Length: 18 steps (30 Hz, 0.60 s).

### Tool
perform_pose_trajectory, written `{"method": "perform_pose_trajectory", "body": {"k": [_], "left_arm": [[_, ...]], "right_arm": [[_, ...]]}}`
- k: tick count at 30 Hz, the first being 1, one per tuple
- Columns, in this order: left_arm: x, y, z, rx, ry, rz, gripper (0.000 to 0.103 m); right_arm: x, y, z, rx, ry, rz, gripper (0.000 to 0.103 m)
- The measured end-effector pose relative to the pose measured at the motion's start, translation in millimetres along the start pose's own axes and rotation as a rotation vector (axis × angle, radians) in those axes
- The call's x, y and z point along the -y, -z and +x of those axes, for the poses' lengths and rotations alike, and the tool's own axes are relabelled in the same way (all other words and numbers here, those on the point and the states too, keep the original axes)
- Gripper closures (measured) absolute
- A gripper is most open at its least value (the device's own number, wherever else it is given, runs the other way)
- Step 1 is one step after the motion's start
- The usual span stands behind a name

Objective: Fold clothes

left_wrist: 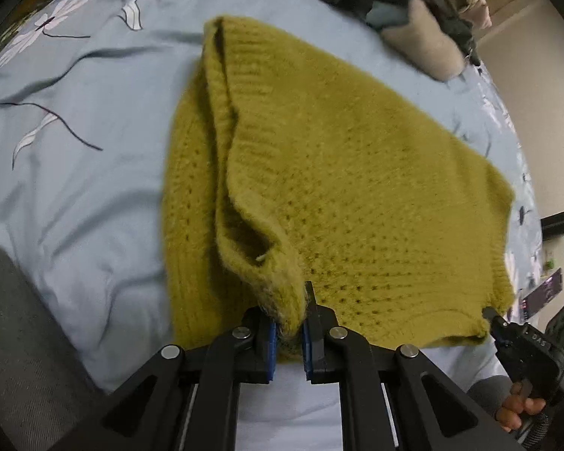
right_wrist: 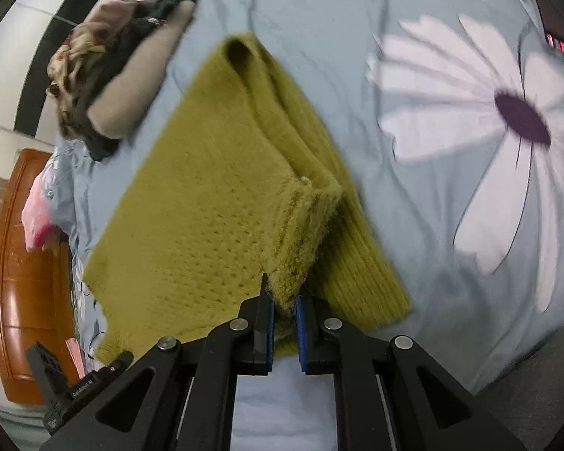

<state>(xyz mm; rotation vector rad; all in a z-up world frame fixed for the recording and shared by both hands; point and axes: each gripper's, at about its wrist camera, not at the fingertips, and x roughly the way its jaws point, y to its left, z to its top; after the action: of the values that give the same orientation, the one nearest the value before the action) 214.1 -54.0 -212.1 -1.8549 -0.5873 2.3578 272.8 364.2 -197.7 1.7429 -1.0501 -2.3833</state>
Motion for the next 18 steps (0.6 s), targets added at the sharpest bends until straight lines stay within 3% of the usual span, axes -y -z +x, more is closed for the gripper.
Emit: {"method": "perform_pose_trajectory", "body": {"k": [5, 9, 11, 13, 14, 15, 17, 18], "left_arm": [[-0.4, -3.4, -10.2, 0.019, 0.017, 0.002, 0.087], [-5.8, -10.3, -25.8, 0.056, -0.011, 0.002, 0.076], [-13.5, -17.2, -38.3, 0.090, -0.024, -0.016, 0.069], [-24.7, -23.6, -50.1, 0.136, -0.035, -0.046, 0.053], [-30.0, -29.0, -53.1, 0.159, -0.037, -0.059, 0.047], [-34.5, -33.2, -51.6, 0.161, -0.033, -0.060, 0.036], [-44.2, -38.7, -39.3, 0.125, -0.031, -0.072, 0.035], [-48.3, -42.5, -32.8, 0.113, -0.029, -0.084, 0.035]], "right_arm": [[0.1, -2.8, -5.3, 0.005, 0.017, -0.016, 0.093], [-2.1, -5.1, -13.2, 0.011, 0.085, -0.049, 0.092], [3.4, -4.9, -24.3, 0.026, 0.119, -0.058, 0.089], [9.6, -4.4, -37.0, 0.062, 0.150, -0.068, 0.088], [11.7, -7.1, -42.0, 0.083, 0.150, -0.072, 0.084], [14.1, -10.7, -46.2, 0.102, 0.144, -0.074, 0.071], [19.0, -17.8, -47.8, 0.114, 0.111, -0.062, 0.050], [22.1, -21.6, -47.0, 0.117, 0.083, -0.050, 0.049]]}}
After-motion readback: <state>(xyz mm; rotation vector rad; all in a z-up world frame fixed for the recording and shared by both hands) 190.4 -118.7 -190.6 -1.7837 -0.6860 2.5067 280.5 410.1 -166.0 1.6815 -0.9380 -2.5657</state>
